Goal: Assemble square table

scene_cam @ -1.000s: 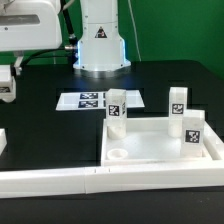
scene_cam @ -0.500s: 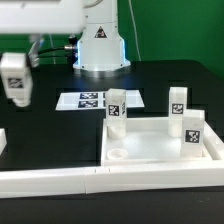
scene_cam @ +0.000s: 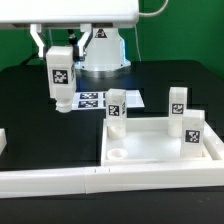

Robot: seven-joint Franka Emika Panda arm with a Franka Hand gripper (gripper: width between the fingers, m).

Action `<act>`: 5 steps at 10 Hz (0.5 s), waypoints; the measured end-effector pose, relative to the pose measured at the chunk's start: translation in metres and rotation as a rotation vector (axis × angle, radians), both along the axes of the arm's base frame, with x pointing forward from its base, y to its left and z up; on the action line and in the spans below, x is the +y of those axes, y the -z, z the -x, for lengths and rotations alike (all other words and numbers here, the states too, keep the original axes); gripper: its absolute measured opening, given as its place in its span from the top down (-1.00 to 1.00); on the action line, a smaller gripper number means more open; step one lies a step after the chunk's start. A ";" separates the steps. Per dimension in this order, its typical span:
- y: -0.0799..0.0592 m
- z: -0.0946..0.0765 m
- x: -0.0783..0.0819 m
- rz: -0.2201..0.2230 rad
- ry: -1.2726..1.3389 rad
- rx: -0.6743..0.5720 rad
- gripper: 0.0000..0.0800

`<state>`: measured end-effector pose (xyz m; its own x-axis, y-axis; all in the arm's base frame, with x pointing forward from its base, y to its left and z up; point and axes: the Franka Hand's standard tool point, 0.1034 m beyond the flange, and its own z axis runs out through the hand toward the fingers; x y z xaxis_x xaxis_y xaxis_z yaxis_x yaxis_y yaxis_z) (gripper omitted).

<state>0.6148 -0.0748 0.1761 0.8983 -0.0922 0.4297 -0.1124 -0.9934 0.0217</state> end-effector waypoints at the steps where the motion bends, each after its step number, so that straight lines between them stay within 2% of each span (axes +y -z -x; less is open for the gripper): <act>1: 0.000 0.000 0.000 -0.001 -0.001 0.002 0.27; 3: 0.003 -0.001 0.004 -0.004 0.016 -0.008 0.27; 4: 0.016 0.002 0.027 -0.006 0.049 -0.058 0.27; 5: 0.032 0.003 0.047 -0.014 0.040 -0.050 0.27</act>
Offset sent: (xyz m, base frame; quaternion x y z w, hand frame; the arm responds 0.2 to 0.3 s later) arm -0.0154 0.0830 -0.0502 0.0100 0.0769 0.0798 0.9938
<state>0.6114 -0.0274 0.1442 0.8712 -0.1337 0.4724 -0.1524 -0.9883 0.0013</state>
